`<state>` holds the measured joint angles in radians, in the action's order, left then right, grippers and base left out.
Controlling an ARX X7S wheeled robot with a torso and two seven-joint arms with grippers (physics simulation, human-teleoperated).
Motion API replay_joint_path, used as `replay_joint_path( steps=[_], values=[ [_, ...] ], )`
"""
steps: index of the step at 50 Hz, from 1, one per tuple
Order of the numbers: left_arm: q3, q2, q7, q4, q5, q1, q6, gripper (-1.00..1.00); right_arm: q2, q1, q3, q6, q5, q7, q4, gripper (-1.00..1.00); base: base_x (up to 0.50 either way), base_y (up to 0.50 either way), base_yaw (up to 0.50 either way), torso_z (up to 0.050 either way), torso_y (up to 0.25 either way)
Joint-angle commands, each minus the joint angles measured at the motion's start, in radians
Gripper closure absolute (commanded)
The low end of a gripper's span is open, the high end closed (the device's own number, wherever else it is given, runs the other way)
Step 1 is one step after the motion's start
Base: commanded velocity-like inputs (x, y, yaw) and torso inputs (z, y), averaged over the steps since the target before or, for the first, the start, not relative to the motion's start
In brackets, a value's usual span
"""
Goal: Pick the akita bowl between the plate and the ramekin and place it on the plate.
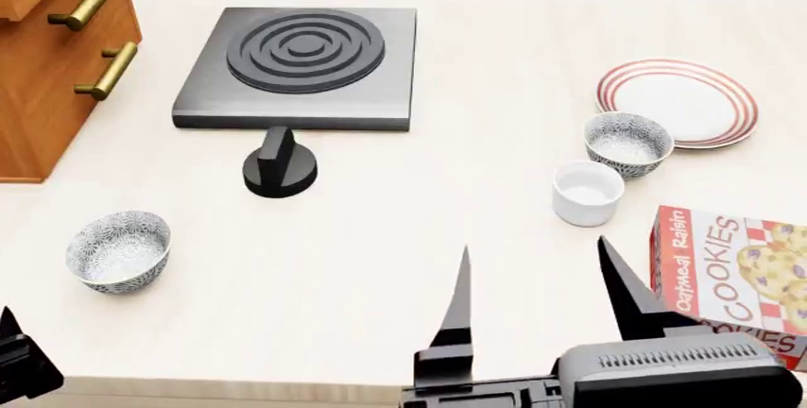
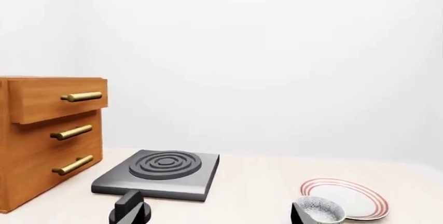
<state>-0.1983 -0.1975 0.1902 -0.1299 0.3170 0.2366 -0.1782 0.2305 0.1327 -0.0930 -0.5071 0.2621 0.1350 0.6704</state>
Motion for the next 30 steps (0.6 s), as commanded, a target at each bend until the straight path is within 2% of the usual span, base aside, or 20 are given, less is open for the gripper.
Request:
replay_joint_path(
  steps=[1, 11, 30],
  values=[
    [0.002, -0.003, 0.006, -0.015, 0.0, 0.002, 0.012, -1.0, 0.015, 0.007, 0.015, -0.038, 0.024, 0.014, 0.073, -1.0, 0.0, 0.0, 0.0, 0.0, 0.0],
    [0.011, -0.006, 0.005, -0.009, 0.002, -0.001, 0.016, -1.0, 0.011, -0.001, 0.045, -0.076, 0.09, 0.015, 0.106, -1.0, 0.0, 0.0, 0.0, 0.0, 0.0],
    [0.019, -0.012, 0.01, -0.013, 0.005, -0.003, 0.023, -1.0, 0.016, 0.003, 0.036, -0.076, 0.106, 0.02, 0.094, -1.0, 0.0, -0.01, 0.0, 0.0, 0.0]
  ],
)
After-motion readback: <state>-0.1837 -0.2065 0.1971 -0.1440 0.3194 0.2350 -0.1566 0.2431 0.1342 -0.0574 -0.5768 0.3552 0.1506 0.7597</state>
